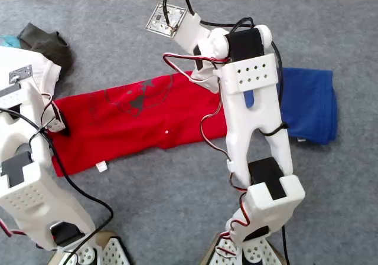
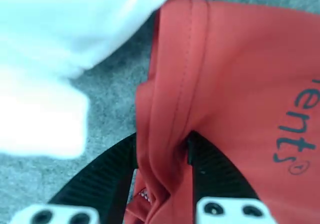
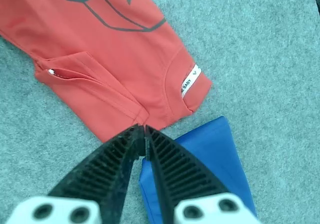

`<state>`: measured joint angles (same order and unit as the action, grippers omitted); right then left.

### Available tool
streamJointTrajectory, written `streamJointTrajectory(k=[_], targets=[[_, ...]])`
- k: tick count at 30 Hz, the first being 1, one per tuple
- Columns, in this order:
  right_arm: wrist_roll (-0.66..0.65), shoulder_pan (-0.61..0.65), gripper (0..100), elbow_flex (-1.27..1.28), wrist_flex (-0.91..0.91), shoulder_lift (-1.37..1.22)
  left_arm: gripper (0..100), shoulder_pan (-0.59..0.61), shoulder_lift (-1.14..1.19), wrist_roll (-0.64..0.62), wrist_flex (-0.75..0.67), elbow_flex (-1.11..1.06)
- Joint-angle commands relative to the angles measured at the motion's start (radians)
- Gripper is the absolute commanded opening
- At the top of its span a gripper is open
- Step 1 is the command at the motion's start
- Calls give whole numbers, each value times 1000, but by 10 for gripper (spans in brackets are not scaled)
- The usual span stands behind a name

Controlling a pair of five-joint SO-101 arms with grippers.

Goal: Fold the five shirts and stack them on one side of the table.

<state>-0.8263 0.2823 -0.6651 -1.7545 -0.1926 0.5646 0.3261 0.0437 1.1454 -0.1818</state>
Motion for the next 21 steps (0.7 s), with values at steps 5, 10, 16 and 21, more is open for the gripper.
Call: streamJointTrajectory(k=[5,10,16,21], targets=[[8,15,15,-31,-6,10,134,-4,52,-6,-17,19],[8,15,15,-39,-6,12,37,-13,130,-8,84,150],[12,18,15,-65,-5,15,28,-36,97,-9,153,286],[57,-2,15,-134,-8,39,29,-193,17,-14,315,377]])
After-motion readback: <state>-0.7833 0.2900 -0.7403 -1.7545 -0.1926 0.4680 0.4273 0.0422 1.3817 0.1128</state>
